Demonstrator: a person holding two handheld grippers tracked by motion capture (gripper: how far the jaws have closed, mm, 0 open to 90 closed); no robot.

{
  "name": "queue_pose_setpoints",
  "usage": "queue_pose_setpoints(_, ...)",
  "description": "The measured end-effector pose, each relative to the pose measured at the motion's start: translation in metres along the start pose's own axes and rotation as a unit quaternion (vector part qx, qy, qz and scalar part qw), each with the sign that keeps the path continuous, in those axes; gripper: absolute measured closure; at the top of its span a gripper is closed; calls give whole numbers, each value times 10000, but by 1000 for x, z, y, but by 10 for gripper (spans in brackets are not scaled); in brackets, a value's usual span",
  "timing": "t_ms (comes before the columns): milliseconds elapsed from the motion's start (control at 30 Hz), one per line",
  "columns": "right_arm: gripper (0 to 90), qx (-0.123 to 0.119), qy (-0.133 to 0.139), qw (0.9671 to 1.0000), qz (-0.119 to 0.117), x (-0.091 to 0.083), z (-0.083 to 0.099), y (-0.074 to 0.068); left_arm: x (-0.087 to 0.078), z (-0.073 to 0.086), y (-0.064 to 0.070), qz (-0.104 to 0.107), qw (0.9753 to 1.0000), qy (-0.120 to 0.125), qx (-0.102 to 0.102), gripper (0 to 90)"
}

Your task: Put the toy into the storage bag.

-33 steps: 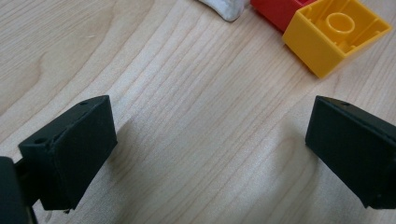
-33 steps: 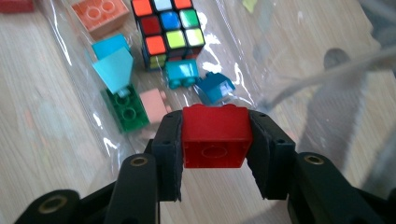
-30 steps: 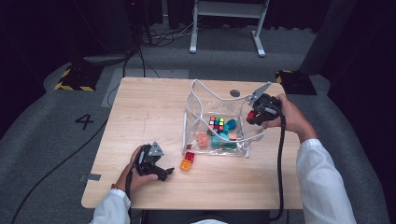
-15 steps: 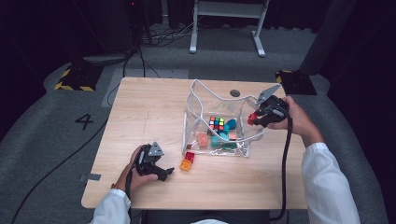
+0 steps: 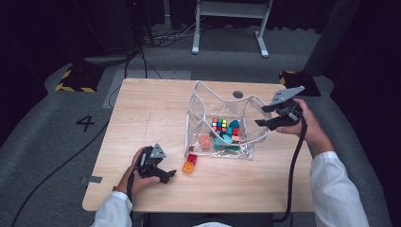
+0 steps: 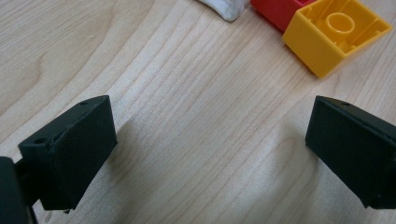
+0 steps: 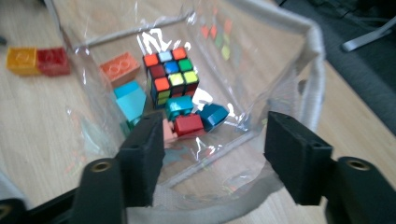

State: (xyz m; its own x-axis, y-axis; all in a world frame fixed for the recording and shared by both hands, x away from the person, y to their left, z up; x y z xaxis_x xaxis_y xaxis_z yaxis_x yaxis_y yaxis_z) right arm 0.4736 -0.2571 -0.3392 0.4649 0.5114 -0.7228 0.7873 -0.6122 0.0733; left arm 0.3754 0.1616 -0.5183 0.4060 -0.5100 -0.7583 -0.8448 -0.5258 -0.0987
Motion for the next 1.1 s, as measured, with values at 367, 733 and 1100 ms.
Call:
queue_pose_setpoints(367, 273, 402, 761, 9961, 178, -29, 19, -7, 0, 0, 0, -2, 10000, 1, 7, 20)
queue_pose_setpoints(733, 248, 645, 1312, 9888, 294, -54, 46, -16, 0, 0, 0, -6, 10000, 11, 14, 20)
queue_pose_setpoints(1100, 240, 748, 1305, 9884, 205, -44, 86, -29, 0, 0, 0, 2, 10000, 15, 0, 21)
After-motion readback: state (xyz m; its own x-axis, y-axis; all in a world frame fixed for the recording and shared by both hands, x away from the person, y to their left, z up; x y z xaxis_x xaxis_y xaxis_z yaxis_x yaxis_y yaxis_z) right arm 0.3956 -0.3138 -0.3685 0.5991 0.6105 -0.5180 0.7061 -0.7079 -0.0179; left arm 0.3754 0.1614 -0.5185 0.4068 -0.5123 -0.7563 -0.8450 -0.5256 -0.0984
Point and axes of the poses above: each handheld gripper's, and its own axes: x roughly forward along the jaws, z roughly out of its underside, y roughly to its right, the point moved 2 cm from there along x, roughly forward along the jaws, and after that the axes turned 11 degrees about x, right-handed, at the moved point
